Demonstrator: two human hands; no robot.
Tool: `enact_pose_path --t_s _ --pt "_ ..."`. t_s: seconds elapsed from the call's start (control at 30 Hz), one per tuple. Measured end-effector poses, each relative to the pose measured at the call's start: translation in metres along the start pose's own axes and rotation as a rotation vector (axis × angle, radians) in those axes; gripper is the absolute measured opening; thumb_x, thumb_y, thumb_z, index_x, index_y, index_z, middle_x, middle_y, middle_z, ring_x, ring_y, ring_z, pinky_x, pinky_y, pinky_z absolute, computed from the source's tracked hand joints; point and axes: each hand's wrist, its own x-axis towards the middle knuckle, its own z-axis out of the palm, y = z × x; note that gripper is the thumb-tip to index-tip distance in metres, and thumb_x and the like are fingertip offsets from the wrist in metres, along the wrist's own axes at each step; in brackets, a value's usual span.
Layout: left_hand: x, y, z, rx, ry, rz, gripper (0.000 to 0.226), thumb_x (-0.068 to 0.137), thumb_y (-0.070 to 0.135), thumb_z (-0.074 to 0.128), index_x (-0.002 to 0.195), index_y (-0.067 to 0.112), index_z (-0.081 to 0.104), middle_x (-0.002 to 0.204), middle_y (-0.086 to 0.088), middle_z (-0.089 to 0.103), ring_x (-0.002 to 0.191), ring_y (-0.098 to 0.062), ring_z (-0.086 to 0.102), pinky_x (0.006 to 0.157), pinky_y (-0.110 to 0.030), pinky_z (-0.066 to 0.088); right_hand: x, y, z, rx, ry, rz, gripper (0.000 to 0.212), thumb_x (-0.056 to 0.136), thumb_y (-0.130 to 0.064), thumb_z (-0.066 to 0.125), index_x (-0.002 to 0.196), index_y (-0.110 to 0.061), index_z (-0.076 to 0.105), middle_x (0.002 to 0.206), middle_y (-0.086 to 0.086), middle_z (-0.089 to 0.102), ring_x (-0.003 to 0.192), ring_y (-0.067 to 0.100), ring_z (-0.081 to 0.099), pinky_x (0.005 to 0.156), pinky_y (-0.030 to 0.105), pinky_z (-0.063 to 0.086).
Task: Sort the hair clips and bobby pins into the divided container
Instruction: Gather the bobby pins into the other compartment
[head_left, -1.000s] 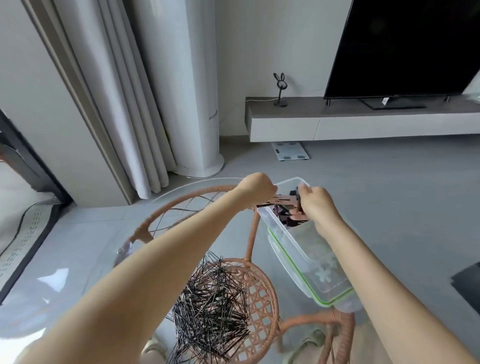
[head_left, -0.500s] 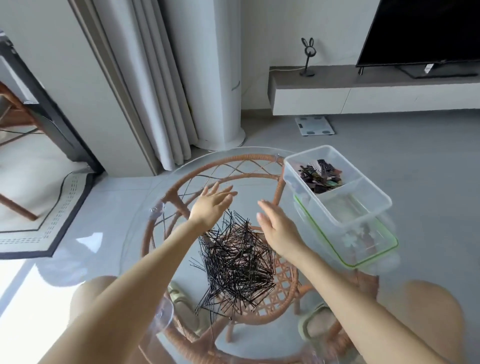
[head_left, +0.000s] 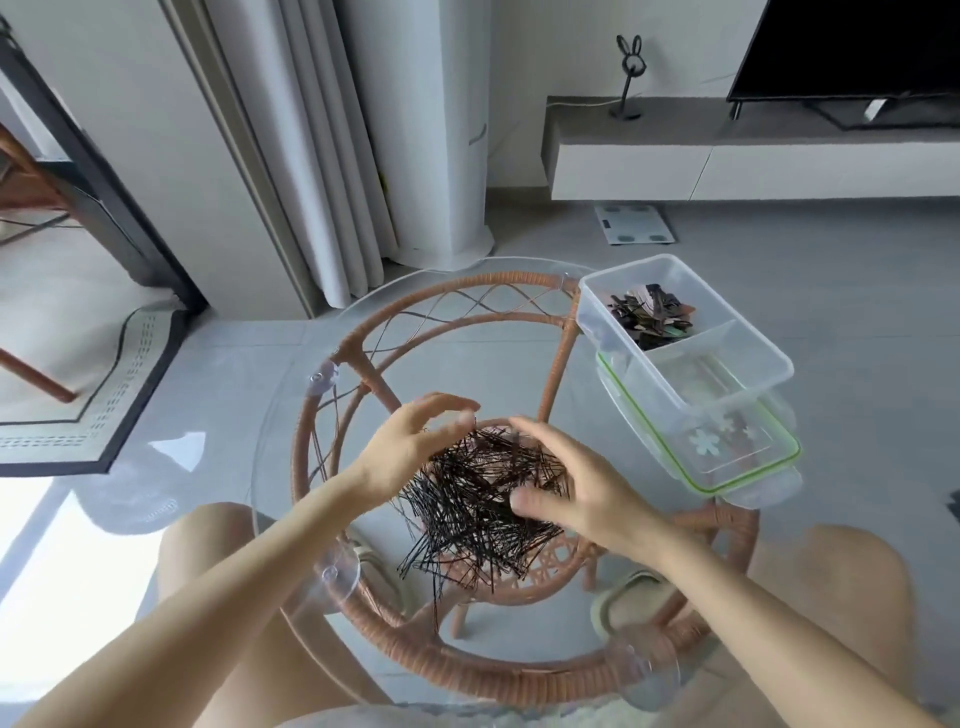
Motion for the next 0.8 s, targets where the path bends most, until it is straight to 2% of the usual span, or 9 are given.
enact_pose_path --t_s 0.07,0.13,0.17,0.23,0.27,0.37,0.5,0.63,0.8 --pt "-0.017 -0.002 -0.005 0.453 -0.136 -0.004 0.088 0.056 0.089 0.038 0.136 0.052 0.026 0.152 0.008 0.023 0.142 -0.017 0.020 0.116 -0.053 0.016 -0.013 0.006 -0.007 -0.368 -0.077 -0.049 0.106 0.056 -0.074 0.059 0.143 -0.039 0.010 0.156 -0.006 0.008 0.143 0.010 0.007 0.118 0.038 0.012" --pt "-0.037 -0.006 0.001 0.839 -0.244 0.050 0.107 0.047 0.091 0.034 0.137 0.056 -0.011 0.156 0.010 -0.008 0.145 -0.017 -0.009 0.114 -0.051 0.000 -0.019 0.010 -0.006 -0.615 -0.154 -0.048 0.120 0.052 -0.077 0.059 0.142 -0.040 -0.011 0.155 -0.006 -0.016 0.142 0.013 -0.014 0.118 0.037 -0.004" --pt "-0.045 -0.010 0.006 0.953 -0.281 0.080 0.113 0.045 0.091 0.036 0.134 0.054 -0.023 0.155 0.010 -0.017 0.142 -0.016 -0.019 0.112 -0.049 -0.008 -0.020 0.010 -0.003 -0.688 -0.181 -0.037 0.122 0.053 -0.077 0.060 0.141 -0.040 -0.017 0.152 -0.006 -0.024 0.138 0.011 -0.021 0.114 0.034 -0.011" --pt "-0.054 -0.016 0.017 1.071 -0.309 0.122 0.120 0.046 0.091 0.044 0.132 0.051 -0.029 0.152 0.008 -0.025 0.139 -0.016 -0.025 0.108 -0.048 -0.016 -0.018 0.009 0.003 -0.774 -0.157 -0.059 0.120 0.055 -0.078 0.057 0.141 -0.038 -0.016 0.153 0.001 -0.022 0.140 0.014 -0.017 0.111 0.032 -0.014" --pt "-0.054 -0.017 0.020 1.091 -0.278 0.126 0.120 0.049 0.089 0.048 0.134 0.049 -0.027 0.154 0.006 -0.022 0.142 -0.018 -0.020 0.109 -0.046 -0.014 -0.015 0.009 0.005 -0.798 -0.118 -0.085 0.118 0.055 -0.079 0.054 0.143 -0.036 -0.010 0.156 0.005 -0.013 0.143 0.019 -0.009 0.114 0.034 -0.009" --pt "-0.045 -0.010 0.017 1.070 -0.152 0.091 0.107 0.062 0.076 0.056 0.144 0.043 -0.005 0.157 0.003 0.003 0.144 -0.021 0.008 0.117 -0.041 0.010 -0.004 0.002 0.007 -0.799 -0.044 -0.136 0.099 0.060 -0.074 0.053 0.143 -0.033 0.019 0.151 0.008 0.020 0.138 0.026 0.019 0.115 0.042 0.015" --pt "-0.031 -0.007 0.012 1.000 -0.115 0.144 0.079 0.073 0.060 0.061 0.142 0.034 0.032 0.142 0.001 0.036 0.129 -0.019 0.034 0.106 -0.036 0.039 0.005 -0.010 0.004 -0.612 0.000 -0.142 0.061 0.072 -0.045 0.070 0.126 -0.024 0.053 0.133 0.007 0.045 0.125 0.024 0.039 0.105 0.041 0.035" --pt "-0.024 0.003 0.005 0.839 -0.033 0.142 0.046 0.075 0.044 0.069 0.116 0.025 0.064 0.113 -0.001 0.060 0.106 -0.019 0.055 0.088 -0.035 0.050 0.011 -0.020 -0.006 -0.491 0.004 -0.134 0.042 0.079 -0.027 0.070 0.117 -0.014 0.061 0.113 0.005 0.056 0.105 0.021 0.054 0.095 0.033 0.041" --pt "-0.018 0.019 -0.005 0.792 0.001 0.049 0.038 0.078 0.033 0.071 0.114 0.024 0.067 0.106 -0.002 0.067 0.098 -0.020 0.063 0.086 -0.034 0.051 0.015 -0.034 -0.022 -0.437 0.031 -0.121 0.034 0.079 -0.025 0.069 0.110 -0.012 0.066 0.097 0.004 0.064 0.091 0.019 0.060 0.089 0.024 0.041"
